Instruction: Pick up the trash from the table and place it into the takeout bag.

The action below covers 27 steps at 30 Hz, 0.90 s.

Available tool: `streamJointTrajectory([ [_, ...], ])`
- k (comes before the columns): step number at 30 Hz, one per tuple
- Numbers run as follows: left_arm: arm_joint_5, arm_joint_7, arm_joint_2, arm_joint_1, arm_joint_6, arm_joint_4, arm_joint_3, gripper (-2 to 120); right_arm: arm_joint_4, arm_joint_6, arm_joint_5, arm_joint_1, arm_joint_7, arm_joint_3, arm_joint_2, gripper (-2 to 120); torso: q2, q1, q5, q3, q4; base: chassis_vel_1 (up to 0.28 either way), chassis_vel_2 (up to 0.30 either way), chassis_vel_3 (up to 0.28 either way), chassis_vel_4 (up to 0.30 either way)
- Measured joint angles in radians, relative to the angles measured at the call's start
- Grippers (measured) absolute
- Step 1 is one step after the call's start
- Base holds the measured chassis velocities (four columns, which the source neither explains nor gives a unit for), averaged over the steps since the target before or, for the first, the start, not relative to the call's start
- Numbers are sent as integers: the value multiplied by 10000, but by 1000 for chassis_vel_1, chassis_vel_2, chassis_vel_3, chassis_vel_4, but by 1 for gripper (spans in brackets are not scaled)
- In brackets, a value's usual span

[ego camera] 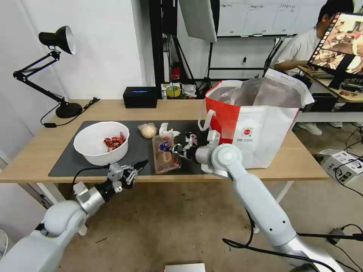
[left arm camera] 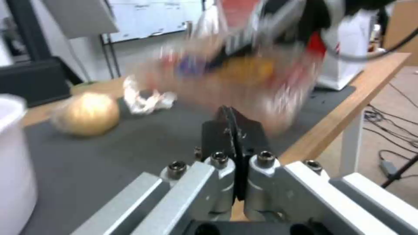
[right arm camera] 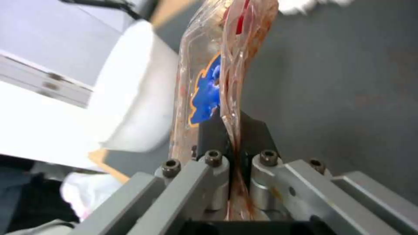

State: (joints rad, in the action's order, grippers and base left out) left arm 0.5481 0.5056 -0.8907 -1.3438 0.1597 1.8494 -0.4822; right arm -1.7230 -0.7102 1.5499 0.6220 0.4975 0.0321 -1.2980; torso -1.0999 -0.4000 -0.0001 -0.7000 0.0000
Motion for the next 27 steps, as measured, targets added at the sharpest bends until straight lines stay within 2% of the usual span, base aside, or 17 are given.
streamJointTrajectory([
  [3,-110,-11,-314,-450,112,49,-293,0,-341,256,10,-16,-306,154,99,0,0,0,1,1,-1,0,0,0,0],
  [6,-260,22,-916,-1220,328,168,-761,15,-872,1168,25,-279,-888,501,308,0,-1,0,2,1,-1,0,0,0,0],
  [7,-260,22,-916,-1220,328,168,-761,15,-872,1168,25,-279,-888,501,308,0,-1,0,2,1,-1,0,0,0,0],
  [10,-269,116,-1313,-1718,644,197,-1039,28,-1308,2340,-28,-600,-1022,770,473,0,-1,0,1,1,0,0,0,0,0],
  [11,-269,116,-1313,-1718,644,197,-1039,28,-1308,2340,-28,-600,-1022,770,473,0,-1,0,1,1,0,0,0,0,0],
  [12,-270,137,-1378,-1806,691,202,-1096,33,-1392,2680,-160,-699,-985,833,515,0,-2,1,2,1,0,0,0,0,0],
  [14,-268,161,-1503,-1977,751,238,-1243,43,-1476,3486,-753,-973,-801,954,669,0,-2,0,2,1,0,0,0,0,0],
  [15,-268,161,-1503,-1977,751,238,-1243,43,-1476,3486,-753,-973,-801,954,669,0,-2,0,2,1,0,0,0,0,0],
  [17,-257,161,-1545,-2079,768,265,-1335,53,-1419,4044,-1692,-1212,-477,1094,869,0,-2,0,3,1,0,0,0,0,0],
  [18,-257,161,-1545,-2079,768,265,-1335,53,-1419,4044,-1692,-1212,-477,1094,869,0,-2,0,3,1,0,0,0,0,0],
  [21,-250,160,-1549,-2106,768,285,-1341,70,-1247,4402,-3060,-1305,-258,1202,1156,0,-1,1,3,1,-1,0,0,0,0],
  [22,-250,160,-1549,-2106,768,285,-1341,70,-1247,4402,-3060,-1305,-258,1202,1156,0,-1,1,3,1,-1,0,0,0,0],
  [25,-250,145,-1561,-2086,766,291,-1267,84,-1191,4719,-3919,-1298,58,1327,1384,0,-1,0,3,1,-2,0,0,0,0],
  [27,-250,138,-1568,-2082,760,291,-1246,88,-1182,4771,-4021,-1295,126,1383,1426,0,-1,1,3,1,-2,0,0,0,0],
])
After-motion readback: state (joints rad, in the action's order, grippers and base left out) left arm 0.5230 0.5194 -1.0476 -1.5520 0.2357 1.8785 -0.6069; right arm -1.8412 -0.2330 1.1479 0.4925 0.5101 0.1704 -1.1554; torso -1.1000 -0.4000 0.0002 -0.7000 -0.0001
